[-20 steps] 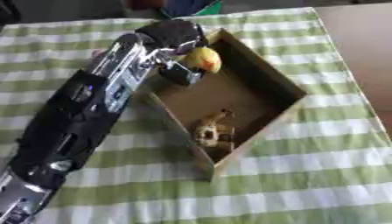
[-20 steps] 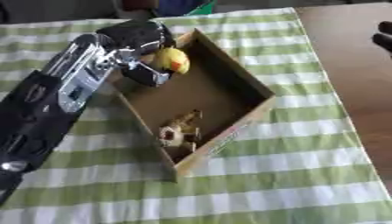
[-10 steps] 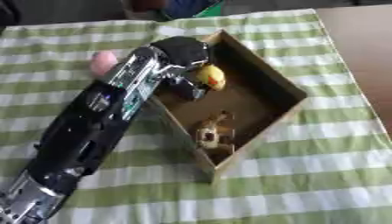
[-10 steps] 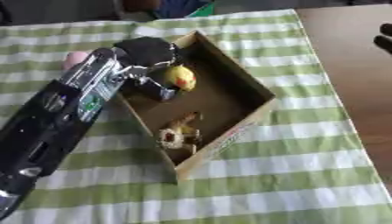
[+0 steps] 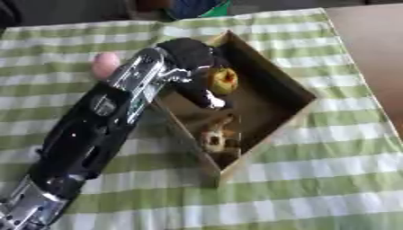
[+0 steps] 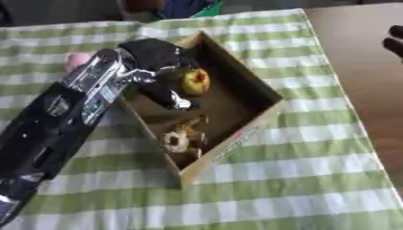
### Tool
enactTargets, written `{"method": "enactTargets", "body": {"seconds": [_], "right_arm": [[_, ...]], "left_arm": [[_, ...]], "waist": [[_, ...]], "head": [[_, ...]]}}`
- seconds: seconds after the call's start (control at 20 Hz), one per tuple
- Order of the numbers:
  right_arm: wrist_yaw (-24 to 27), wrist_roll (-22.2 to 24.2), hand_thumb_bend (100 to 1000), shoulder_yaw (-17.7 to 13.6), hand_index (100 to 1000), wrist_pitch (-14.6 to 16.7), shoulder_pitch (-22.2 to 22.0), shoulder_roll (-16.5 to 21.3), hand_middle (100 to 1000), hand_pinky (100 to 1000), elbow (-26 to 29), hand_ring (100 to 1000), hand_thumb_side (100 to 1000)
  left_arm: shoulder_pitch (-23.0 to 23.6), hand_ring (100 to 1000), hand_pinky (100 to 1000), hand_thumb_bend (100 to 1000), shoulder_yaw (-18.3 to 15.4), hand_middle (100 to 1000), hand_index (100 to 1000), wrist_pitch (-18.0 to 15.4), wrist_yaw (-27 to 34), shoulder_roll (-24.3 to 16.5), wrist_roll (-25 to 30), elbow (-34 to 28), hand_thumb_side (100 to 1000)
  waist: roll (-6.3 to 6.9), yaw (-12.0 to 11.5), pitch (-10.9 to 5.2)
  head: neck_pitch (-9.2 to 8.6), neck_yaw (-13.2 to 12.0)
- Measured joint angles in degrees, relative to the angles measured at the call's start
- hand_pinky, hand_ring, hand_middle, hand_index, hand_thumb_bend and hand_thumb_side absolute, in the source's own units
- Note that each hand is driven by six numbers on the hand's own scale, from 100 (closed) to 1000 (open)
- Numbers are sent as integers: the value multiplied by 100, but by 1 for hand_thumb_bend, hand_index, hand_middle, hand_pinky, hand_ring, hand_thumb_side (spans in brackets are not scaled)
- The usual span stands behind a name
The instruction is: Pick up objects on the table and place them in the box.
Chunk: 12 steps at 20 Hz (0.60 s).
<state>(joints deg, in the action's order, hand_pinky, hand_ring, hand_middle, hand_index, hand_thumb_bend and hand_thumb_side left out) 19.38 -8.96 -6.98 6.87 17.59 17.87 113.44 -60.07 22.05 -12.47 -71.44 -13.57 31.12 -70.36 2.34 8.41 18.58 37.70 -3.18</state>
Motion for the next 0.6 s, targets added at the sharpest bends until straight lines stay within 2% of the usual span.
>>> {"method": "enactTargets", "body": {"seconds": [0.1,0.15,0.2,0.35,0.4,0.45,0.5,0.6], "right_arm": [[1,0,100,0,768,-2,0,0,533,766,0,727,1000],[2,-1,100,0,768,-2,-1,0,533,766,0,728,1000],[7,-1,100,0,768,-3,-1,0,533,766,0,728,1000],[16,-2,100,0,768,-3,-4,0,533,767,0,728,1000],[16,-3,100,0,768,-4,-14,0,533,767,0,728,1000],[16,-4,100,0,768,-3,-29,0,533,767,0,728,1000],[16,-7,100,-1,768,-3,-43,-1,533,767,0,728,1000],[16,-18,100,-3,768,-3,-50,-1,533,767,0,728,1000]], "left_arm": [[1,890,596,906,0,870,956,47,-78,0,-66,-8,948],[1,886,592,854,0,866,949,65,-101,0,-97,-16,998],[2,884,589,823,-2,863,944,82,-118,0,-131,-21,948],[8,868,571,661,-46,846,927,173,-82,1,-278,-136,945],[8,852,555,551,-82,828,913,219,-34,1,-342,-224,928],[8,849,553,538,-137,823,910,272,27,1,-416,-329,926],[7,835,545,487,-207,804,902,336,98,0,-491,-440,919],[5,826,539,469,-369,793,897,481,240,-14,-646,-692,906]], "waist": [[0,0,0],[0,1,0],[0,1,0],[-1,1,0],[-1,-5,0],[-2,-16,0],[-2,-33,0],[-4,-68,-4]], "head": [[0,0],[0,0],[0,0],[0,0],[0,1],[0,3],[1,7],[3,33]]}}
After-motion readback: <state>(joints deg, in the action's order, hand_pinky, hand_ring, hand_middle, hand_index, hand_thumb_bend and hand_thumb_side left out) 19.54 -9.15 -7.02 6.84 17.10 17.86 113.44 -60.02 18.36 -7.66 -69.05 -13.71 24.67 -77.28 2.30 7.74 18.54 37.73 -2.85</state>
